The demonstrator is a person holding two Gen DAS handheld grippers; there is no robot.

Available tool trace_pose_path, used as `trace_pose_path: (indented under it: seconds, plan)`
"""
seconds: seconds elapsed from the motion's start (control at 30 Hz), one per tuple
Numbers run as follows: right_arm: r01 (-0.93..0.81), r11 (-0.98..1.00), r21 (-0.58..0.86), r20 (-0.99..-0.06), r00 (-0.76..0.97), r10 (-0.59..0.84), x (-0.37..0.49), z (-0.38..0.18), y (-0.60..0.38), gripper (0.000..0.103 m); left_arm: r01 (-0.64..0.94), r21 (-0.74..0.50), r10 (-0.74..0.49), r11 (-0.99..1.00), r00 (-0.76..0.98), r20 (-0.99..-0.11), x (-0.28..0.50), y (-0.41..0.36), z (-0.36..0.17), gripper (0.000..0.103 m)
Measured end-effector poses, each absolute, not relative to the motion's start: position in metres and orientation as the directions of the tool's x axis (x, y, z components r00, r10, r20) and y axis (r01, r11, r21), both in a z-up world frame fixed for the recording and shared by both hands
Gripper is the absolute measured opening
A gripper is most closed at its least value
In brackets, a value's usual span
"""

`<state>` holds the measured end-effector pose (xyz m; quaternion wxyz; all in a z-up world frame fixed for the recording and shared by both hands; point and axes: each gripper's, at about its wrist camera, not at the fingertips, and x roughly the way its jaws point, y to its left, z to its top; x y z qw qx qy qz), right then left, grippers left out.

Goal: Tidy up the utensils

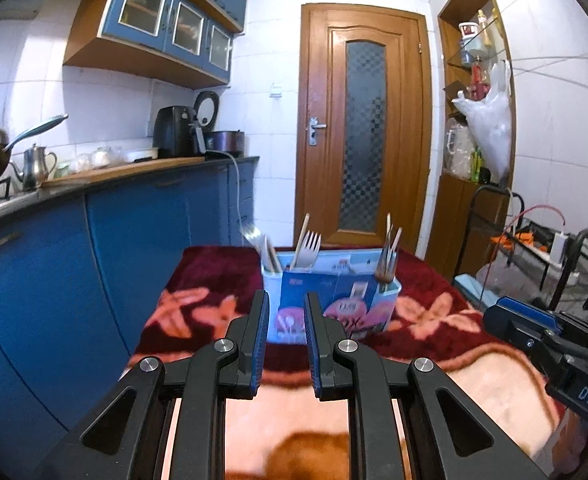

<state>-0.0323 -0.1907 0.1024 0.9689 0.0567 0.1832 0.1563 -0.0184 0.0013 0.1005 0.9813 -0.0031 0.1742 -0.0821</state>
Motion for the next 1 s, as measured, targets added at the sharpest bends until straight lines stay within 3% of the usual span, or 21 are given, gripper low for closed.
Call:
trace_pose_path:
  seconds: [0.23, 0.4, 0.53, 0.67, 1.0]
  plan:
    - [-0.232, 0.966, 0.111, -0.351, 0.901, 0.257, -0.030, 0.064, -0.188, 0.045, 0.134, -0.055, -0.145, 0.989, 0.904, -0.403, -0.011, 0.002, 0.056, 0.027]
    - [-0.181, 0.979, 0.095, -0.370, 0.906, 0.203, -0.022, 0.041, -0.191, 0.056, 0.092, -0.034, -0.098, 0.995, 0.911, -0.401, -0.005, 0.000, 0.034, 0.047]
    - [-0.141, 0.985, 0.095, -0.370, 0.914, 0.167, -0.020, 0.029, -0.196, 0.070, 0.058, -0.052, -0.075, 0.997, 0.901, -0.427, 0.001, 0.003, 0.022, 0.053]
    - [-0.110, 0.989, 0.094, -0.372, 0.918, 0.138, -0.018, 0.019, -0.200, 0.075, 0.030, -0.039, -0.044, 0.999, 0.905, -0.424, 0.004, 0.002, 0.014, 0.061]
    - [-0.102, 0.990, 0.093, -0.366, 0.922, 0.129, -0.018, 0.015, -0.200, 0.079, 0.002, -0.040, -0.019, 0.999, 0.900, -0.435, 0.008, 0.004, 0.005, 0.062]
